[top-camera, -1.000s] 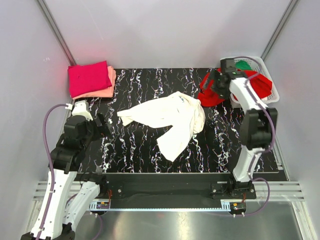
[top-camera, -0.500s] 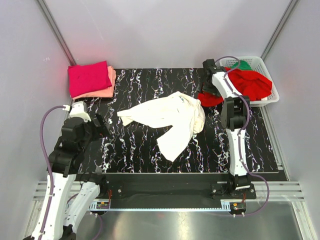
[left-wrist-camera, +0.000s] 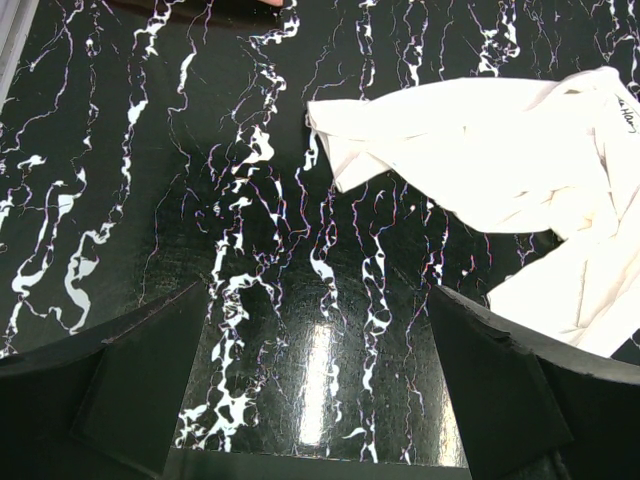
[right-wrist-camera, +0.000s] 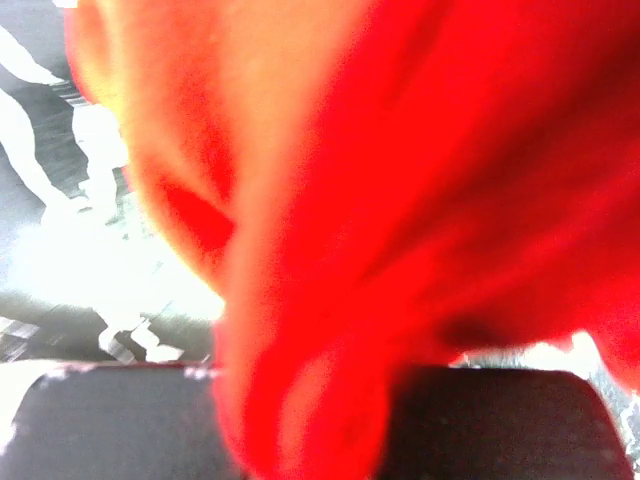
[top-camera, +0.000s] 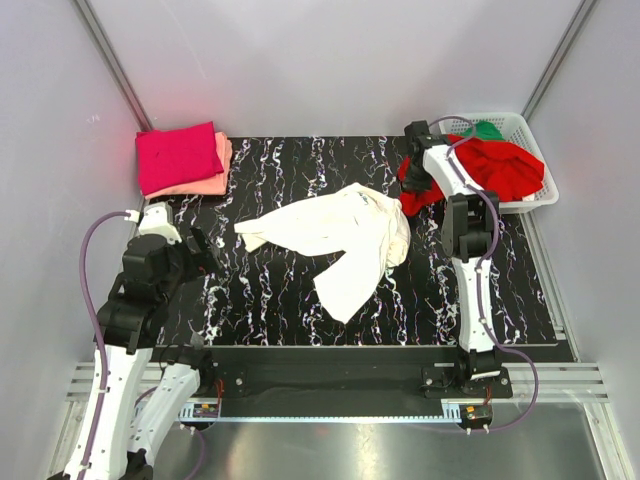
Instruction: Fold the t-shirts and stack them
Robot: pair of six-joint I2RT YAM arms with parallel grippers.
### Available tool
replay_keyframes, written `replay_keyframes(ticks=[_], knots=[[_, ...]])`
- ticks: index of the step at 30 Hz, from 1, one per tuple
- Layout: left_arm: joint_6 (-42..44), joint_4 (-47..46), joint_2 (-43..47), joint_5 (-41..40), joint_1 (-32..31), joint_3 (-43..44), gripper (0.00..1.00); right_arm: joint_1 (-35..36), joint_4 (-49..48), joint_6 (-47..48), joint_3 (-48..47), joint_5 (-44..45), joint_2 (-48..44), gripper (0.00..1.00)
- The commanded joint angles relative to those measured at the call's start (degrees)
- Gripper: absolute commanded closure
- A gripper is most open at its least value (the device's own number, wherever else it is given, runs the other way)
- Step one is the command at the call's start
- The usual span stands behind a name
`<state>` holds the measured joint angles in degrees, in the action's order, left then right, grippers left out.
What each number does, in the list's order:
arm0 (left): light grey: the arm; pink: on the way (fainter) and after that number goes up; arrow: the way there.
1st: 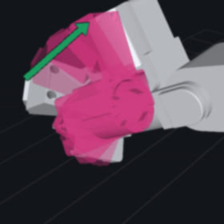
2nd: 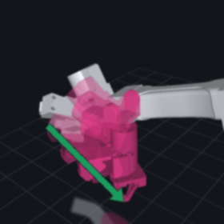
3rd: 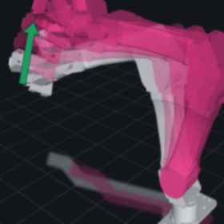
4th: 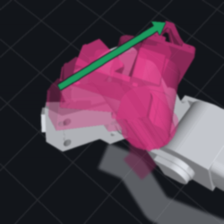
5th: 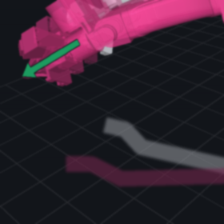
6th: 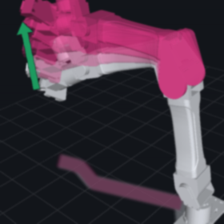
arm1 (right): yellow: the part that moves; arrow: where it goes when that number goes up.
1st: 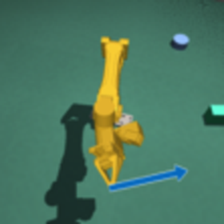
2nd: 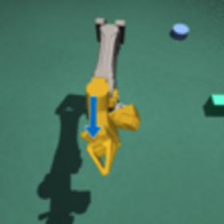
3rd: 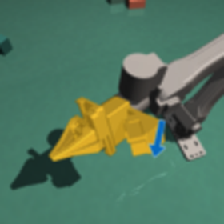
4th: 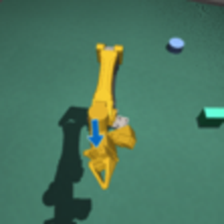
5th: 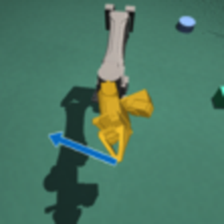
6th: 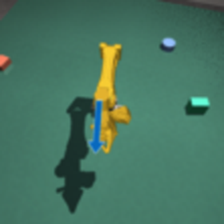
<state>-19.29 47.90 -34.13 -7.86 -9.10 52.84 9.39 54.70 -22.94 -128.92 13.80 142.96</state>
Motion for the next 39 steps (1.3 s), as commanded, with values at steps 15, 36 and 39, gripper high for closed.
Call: replay_keyframes(ticks=[15, 36, 39], knots=[[1.10, -2.72, -0.41, 1.00, 0.31, -0.37, 0.01, -18.08, -10.13, 3.33, -11.44, 8.00, -25.97, 1.00], [-2.50, -2.72, -9.54, 1.89, -8.82, 1.83, 0.01, -11.61, -4.51, 1.22, 15.78, -20.75, -43.36, 0.00], [-7.15, -4.30, -13.85, 2.15, -14.08, 1.04, 0.10, -1.41, -6.35, 0.28, 32.00, -19.16, -49.95, 0.00]])
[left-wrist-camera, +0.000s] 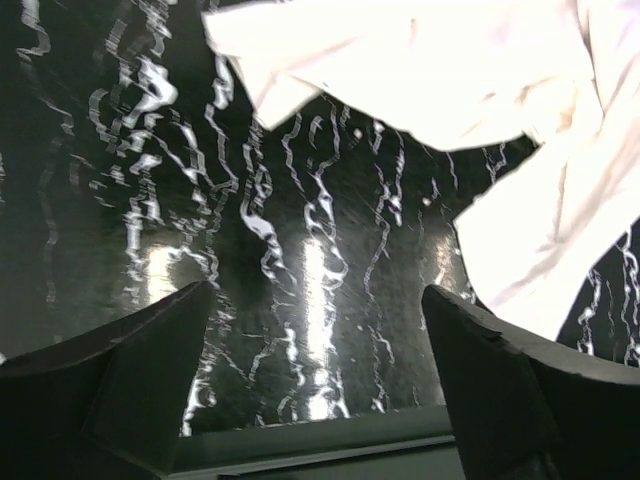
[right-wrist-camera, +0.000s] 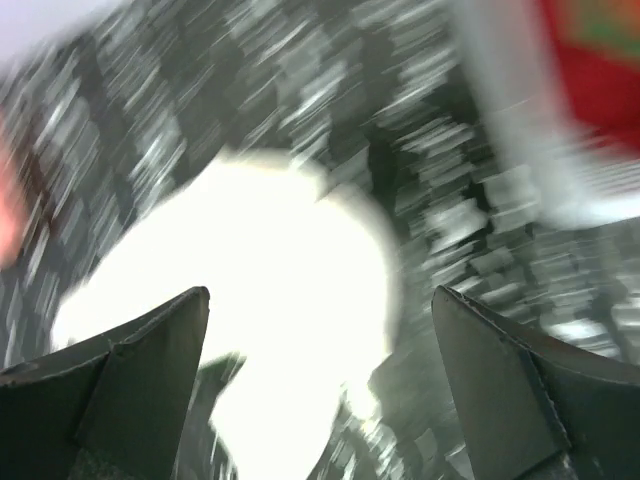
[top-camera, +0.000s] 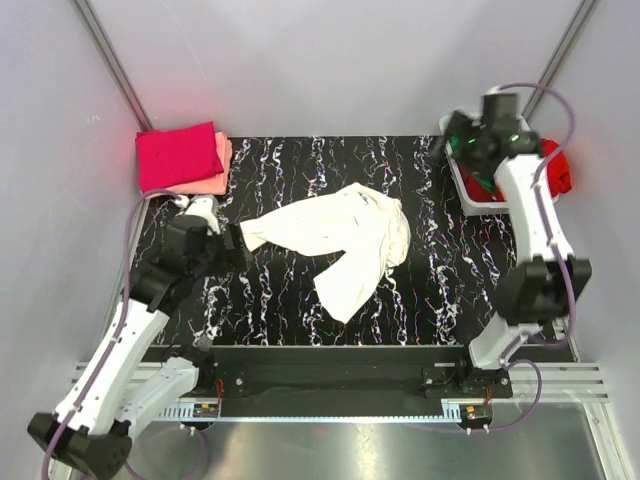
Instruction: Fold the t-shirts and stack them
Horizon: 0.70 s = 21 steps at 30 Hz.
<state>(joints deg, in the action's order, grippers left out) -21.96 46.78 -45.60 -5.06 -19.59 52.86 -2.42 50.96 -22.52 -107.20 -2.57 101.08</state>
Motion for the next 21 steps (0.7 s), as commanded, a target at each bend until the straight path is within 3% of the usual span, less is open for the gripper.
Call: replay_keyframes(ticks=[1, 3, 7, 13, 21], knots=[[-7.28, -4.58, -4.91, -2.39, -8.31, 0.58, 0.12, 11.37, -5.40, -1.20, 13.91, -3.49, -10.61, 0.00], [-10.20, -6.43, -8.77, -3.99, -13.51, -0.82, 0.14, 12.52, -8.06, -4.26, 22.59, -6.30, -12.04, 0.00], [-17.66, -14.58, -17.57, -3.04, -24.85, -3.02, 0.14, 15.07, -9.91, -3.59, 27.91, -9.56, -11.70, 0.04], [-23.82, -27.51, -31.02, 1.97, -28.83, -5.75, 0.11, 15.77, -8.07, -1.03, 28.36, -11.58, -9.41, 0.05], [-26.65, -33.07, -46.23, 4.71, -32.52, -3.64, 0.04, 15.77, -8.68, -0.15, 31.87, -10.97, -10.11, 0.05]])
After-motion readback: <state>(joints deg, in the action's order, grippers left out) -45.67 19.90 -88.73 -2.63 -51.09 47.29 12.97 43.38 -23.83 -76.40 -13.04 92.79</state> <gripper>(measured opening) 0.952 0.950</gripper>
